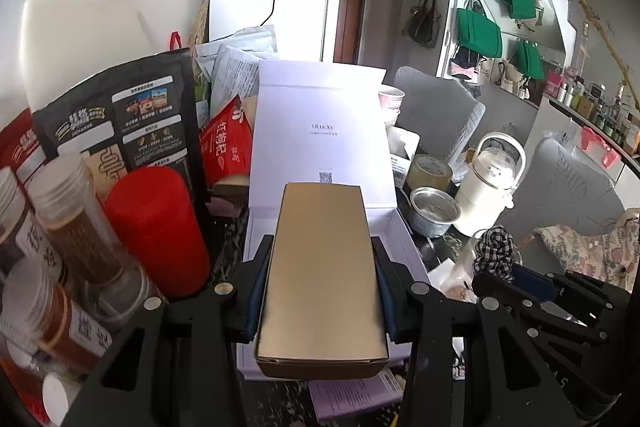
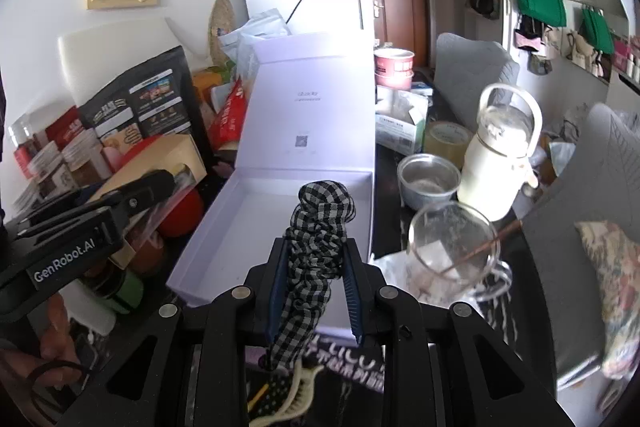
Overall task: Organize rigid objects
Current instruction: 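Carry the gold box and scrunchie over the open white box with both tools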
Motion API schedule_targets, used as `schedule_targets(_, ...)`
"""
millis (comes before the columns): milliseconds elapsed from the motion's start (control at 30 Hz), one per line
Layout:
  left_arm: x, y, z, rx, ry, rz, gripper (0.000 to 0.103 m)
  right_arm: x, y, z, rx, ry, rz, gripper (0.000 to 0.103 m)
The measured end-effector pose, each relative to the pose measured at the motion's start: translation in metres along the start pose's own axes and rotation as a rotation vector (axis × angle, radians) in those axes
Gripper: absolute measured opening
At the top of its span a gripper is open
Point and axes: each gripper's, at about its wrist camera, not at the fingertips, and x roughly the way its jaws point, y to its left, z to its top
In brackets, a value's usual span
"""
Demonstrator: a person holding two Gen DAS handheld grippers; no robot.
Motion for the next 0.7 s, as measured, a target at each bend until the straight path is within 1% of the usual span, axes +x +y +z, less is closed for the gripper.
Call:
schedule_targets(300, 0.023, 0.011, 0.026, 0.004, -0.018, 0.018, 0.045, 0.025, 0.004, 0.026, -0.033, -0.001, -0.002, 0.026)
schedule_targets(600, 0.046, 0.023, 0.047, -0.015, -0.025, 0.033, 0.044, 0.053, 0.006, 0.053, -0.074, -0.005, 0.000, 0.026)
schedule_targets(700, 0.054, 0.024, 0.055, -0.010, -0.032, 0.051, 0.045, 0.063, 0.005, 0.060, -0.077, 0.001, 0.001, 0.026)
